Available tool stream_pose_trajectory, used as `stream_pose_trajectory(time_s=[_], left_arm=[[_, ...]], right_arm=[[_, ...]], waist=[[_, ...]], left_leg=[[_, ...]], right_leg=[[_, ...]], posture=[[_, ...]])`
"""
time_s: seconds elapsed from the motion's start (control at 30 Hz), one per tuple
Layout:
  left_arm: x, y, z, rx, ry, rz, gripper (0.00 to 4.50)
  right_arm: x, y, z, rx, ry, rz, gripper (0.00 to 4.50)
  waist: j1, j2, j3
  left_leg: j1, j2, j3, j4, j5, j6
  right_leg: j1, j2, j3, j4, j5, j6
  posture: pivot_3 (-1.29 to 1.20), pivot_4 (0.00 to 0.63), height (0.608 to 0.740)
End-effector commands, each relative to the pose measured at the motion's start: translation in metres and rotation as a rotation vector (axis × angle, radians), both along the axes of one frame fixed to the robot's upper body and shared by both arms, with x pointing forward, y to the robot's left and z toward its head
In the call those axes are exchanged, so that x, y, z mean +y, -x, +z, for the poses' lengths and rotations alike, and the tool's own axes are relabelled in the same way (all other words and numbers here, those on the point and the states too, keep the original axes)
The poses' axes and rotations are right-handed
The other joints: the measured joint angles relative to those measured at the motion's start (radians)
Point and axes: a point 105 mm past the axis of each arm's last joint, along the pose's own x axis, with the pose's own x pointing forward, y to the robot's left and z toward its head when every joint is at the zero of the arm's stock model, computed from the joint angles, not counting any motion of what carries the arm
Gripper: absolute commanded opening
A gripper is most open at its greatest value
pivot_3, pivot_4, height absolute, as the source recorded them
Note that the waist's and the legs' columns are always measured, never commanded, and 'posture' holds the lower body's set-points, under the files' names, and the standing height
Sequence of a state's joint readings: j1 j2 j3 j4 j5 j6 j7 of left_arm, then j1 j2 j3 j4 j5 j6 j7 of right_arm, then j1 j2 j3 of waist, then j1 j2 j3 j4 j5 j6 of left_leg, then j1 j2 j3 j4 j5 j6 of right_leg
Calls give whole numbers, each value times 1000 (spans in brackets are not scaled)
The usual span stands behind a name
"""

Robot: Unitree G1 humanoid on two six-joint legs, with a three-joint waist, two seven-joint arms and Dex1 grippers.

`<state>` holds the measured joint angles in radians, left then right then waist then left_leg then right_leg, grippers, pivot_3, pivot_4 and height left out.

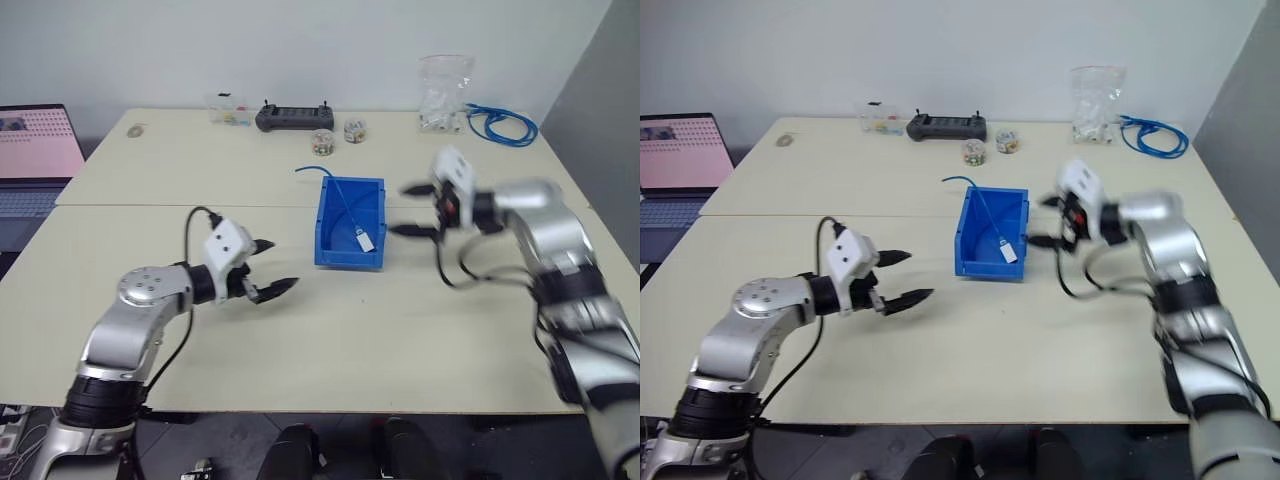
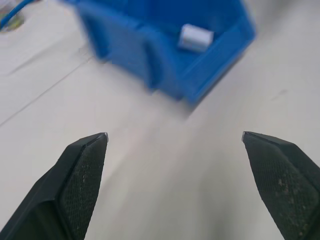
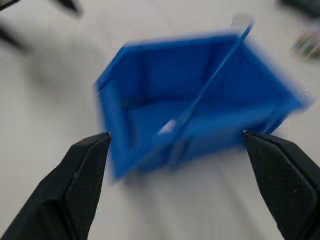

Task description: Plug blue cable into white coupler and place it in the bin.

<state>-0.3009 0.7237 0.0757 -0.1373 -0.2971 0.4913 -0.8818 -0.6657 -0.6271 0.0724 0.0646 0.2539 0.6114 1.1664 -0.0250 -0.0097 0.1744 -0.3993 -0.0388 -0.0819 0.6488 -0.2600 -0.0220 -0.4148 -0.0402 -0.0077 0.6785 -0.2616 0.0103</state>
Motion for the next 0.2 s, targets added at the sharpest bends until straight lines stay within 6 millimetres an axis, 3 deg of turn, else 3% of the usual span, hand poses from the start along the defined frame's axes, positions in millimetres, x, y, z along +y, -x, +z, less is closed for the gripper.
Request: stream_pose_trajectory(time_s=[0.03,0.2], left_arm=[[4,3,14,-37,8,3,4500],[9,1,20,-35,33,15,4500]], right_arm=[[1,37,35,-58,-75,29,4447],[-14,47,20,-20,-76,-84,4447]], waist=[[-7,0,0],[-7,-3,1]], left_leg=[[1,0,1,0,0,0],[13,2,1,-1,0,0]], right_leg=[[0,0,0,1,0,0],[10,2,-1,0,-3,5]], posture=[[0,150,740],[0,150,740]])
